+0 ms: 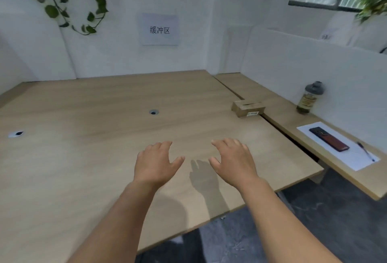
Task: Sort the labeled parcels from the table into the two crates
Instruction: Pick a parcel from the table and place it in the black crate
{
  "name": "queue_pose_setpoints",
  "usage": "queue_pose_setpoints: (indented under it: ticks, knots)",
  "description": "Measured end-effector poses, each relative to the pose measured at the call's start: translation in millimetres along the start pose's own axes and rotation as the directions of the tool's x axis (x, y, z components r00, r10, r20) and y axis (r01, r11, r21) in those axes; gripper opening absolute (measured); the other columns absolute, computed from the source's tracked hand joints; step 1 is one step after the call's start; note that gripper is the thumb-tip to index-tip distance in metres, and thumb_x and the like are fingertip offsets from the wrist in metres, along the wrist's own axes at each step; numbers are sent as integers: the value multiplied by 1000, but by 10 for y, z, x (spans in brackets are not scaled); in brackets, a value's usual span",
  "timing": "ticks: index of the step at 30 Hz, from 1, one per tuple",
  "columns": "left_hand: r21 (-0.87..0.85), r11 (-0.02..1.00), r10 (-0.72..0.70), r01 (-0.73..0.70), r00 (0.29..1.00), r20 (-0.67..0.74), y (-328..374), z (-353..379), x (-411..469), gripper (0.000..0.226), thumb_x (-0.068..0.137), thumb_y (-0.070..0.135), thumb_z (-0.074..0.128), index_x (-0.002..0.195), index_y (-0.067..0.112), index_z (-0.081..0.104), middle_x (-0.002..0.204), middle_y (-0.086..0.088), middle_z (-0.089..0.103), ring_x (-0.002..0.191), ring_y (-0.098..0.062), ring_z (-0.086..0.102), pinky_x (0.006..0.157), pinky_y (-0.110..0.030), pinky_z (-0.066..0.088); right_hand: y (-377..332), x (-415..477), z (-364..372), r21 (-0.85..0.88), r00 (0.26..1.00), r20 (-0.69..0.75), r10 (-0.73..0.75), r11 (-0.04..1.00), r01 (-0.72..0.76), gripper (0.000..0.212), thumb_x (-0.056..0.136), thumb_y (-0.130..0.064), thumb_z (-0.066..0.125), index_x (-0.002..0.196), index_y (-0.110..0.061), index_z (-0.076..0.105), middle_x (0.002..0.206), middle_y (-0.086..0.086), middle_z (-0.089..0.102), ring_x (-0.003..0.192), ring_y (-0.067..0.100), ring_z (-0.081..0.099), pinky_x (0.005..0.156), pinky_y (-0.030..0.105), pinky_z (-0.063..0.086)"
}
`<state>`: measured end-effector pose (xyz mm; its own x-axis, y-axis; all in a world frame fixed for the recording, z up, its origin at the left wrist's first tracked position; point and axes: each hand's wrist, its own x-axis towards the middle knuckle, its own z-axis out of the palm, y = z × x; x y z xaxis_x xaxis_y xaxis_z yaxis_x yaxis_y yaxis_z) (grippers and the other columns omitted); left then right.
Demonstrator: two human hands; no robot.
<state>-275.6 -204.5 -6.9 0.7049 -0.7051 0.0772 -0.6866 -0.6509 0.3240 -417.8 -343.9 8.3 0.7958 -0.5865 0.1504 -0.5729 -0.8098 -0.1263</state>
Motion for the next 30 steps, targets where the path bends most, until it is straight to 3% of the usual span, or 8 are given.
queue_pose_setpoints:
  ticks: [7,16,23,30]
  knots:
    - [-10,996,86,-86,996,15,349,179,1069,62,92,58,42,144,24,37,144,2,45,133,-20,37,105,-35,30,489,850,54,-32,997,2,71,997,-71,51,95,-40,46,144,-27,41,134,-2,50,127,19,41,105,32,28]
    - [0,992,129,-129,991,46,682,484,1822,66,92,59,42,145,21,36,142,-2,47,131,-23,40,104,-34,32,1093,1414,100,-46,990,10,139,989,-138,50,95,-39,46,144,-27,41,138,-3,48,129,18,39,105,31,27]
    - [4,997,75,-76,994,85,1102,822,2310,66,92,60,41,145,22,34,142,-2,45,132,-23,39,104,-35,32,1747,1911,300,12,991,64,119,993,-120,49,97,-38,46,144,-27,40,138,-3,47,129,17,38,106,31,26]
    - [-16,1000,-10,12,990,144,1970,1349,3040,66,93,58,42,147,22,31,146,-2,41,135,-21,35,109,-35,30,2872,2624,521,47,987,136,91,994,-98,52,96,-39,46,146,-27,38,143,-2,45,133,18,38,110,33,28]
